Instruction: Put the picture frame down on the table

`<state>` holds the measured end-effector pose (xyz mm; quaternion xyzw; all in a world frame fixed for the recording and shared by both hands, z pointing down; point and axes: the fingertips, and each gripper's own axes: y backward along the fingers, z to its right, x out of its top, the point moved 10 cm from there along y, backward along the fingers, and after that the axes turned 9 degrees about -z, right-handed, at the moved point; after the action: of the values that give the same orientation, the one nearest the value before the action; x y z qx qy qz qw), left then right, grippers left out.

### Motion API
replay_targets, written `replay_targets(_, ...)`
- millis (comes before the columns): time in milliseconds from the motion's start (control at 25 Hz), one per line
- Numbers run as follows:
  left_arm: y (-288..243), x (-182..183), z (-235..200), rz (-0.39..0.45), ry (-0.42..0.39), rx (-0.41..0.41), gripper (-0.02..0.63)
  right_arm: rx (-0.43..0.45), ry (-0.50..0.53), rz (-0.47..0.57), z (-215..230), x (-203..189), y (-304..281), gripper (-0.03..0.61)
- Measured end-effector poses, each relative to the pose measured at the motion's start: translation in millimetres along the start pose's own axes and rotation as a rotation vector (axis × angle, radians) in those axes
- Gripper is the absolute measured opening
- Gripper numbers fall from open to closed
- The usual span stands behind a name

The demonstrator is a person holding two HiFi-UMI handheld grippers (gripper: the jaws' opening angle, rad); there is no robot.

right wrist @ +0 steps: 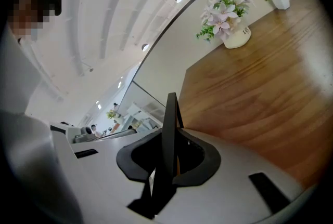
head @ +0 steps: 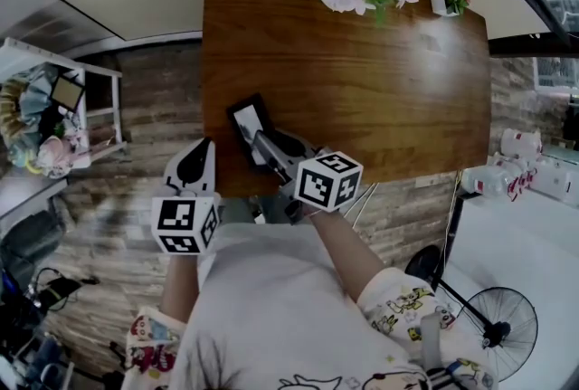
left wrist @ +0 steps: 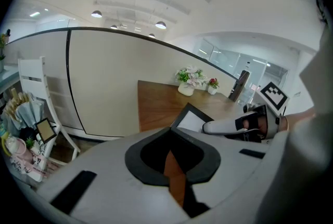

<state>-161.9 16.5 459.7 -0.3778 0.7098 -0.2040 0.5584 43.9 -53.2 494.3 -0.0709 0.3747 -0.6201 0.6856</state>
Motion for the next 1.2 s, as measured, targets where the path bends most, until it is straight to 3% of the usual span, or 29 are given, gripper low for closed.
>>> replay_targets(400, -2, 0, -8, 0.000, 0.005, 0.004, 0.005, -0.032, -0.005, -0.009, 9, -3, -5, 0.054)
replay_targets(760, -7, -1, -11, -0.014, 0.007, -0.001, 0.004, -0.089, 0.087, -0.070, 15, -3, -16, 0.057)
replay_targets(1200, -12, 0, -17, -0.031, 0.005, -0.004, 0.003, -0.172, 0.176, -0.102, 18, -2, -26, 0.129)
